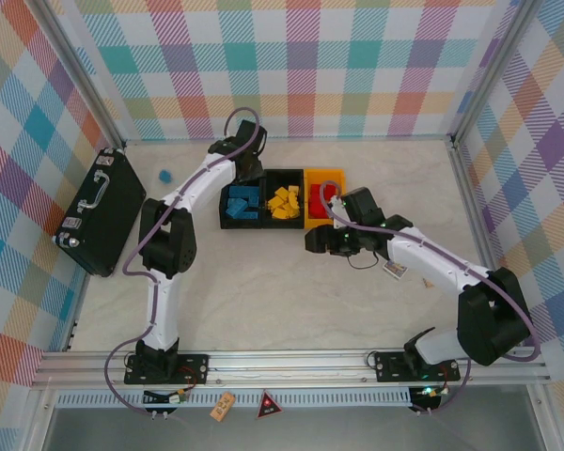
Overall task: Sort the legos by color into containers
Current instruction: Place the lego in the container.
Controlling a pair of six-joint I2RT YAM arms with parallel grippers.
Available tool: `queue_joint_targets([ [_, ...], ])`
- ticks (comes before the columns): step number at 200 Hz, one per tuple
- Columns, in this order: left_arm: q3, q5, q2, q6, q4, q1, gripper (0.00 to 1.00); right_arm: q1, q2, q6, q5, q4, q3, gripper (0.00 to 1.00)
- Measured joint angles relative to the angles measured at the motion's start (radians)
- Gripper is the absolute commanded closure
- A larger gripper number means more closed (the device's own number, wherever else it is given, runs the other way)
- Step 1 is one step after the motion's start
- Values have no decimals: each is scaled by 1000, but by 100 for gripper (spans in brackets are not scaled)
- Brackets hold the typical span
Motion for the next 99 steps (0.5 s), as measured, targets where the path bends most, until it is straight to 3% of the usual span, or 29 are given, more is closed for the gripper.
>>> queue_joint_targets([
  [43, -45, 29, -42, 5, 13, 0, 58, 0, 1, 0, 0, 0, 6, 41],
  [99, -151, 68, -236, 7, -49, 13, 52, 0, 1, 0, -1, 0, 6, 40],
])
